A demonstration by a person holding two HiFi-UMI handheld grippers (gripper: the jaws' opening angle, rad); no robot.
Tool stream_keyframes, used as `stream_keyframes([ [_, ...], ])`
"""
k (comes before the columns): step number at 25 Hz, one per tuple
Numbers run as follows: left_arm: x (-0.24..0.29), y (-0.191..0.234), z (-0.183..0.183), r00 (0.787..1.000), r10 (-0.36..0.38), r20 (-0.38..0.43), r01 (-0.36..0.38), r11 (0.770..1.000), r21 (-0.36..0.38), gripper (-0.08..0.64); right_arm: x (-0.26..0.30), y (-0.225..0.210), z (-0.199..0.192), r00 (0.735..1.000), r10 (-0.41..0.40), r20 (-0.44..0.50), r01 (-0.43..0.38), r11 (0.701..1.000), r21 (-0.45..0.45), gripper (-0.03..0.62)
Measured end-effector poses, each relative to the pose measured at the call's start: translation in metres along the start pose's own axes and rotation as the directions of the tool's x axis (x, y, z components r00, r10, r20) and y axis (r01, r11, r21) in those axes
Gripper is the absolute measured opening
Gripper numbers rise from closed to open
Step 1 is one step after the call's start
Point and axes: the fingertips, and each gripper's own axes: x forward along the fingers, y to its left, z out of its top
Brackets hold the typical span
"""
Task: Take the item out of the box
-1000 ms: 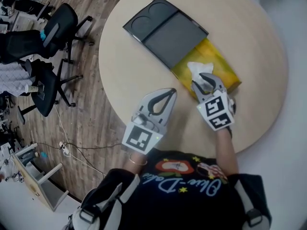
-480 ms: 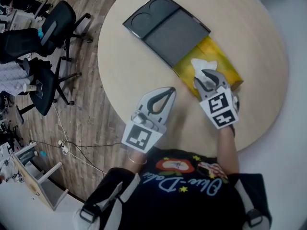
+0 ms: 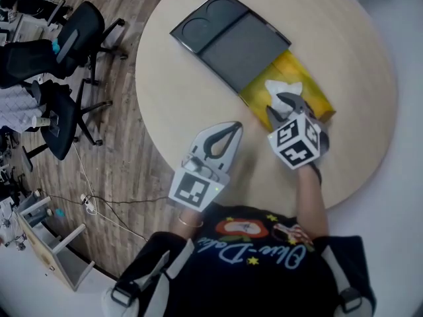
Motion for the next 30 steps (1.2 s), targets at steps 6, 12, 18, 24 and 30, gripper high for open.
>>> stream_keyframes([
  [6,-0.001,0.002,-0.001,1.0,0.006,-0.002,-0.006,1.0,-0.003,-0.014,0.003,-0.007,-0.004,0.998,-0.041,-0.047,0.041,0.999,-0.003,0.123],
  [12,-0.002,0.002,0.0,1.0,0.005,-0.004,-0.005,1.0,-0.004,-0.014,-0.004,-0.021,-0.013,0.994,-0.085,-0.072,0.086,0.996,0.013,0.008],
  [18,-0.001,-0.001,0.001,1.0,0.0,-0.006,0.0,1.0,0.002,-0.014,-0.011,-0.03,-0.016,0.992,-0.121,-0.023,0.121,0.992,0.03,-0.001],
  [24,-0.002,-0.002,0.009,1.0,0.006,-0.003,-0.006,1.0,0.02,-0.014,-0.033,-0.035,0.001,0.98,-0.171,0.102,0.165,0.984,0.067,-0.002],
  [30,-0.005,-0.004,0.024,0.999,0.036,0.011,-0.036,0.998,0.053,-0.014,-0.069,-0.04,0.014,0.956,-0.215,0.201,0.197,0.975,0.105,-0.002],
])
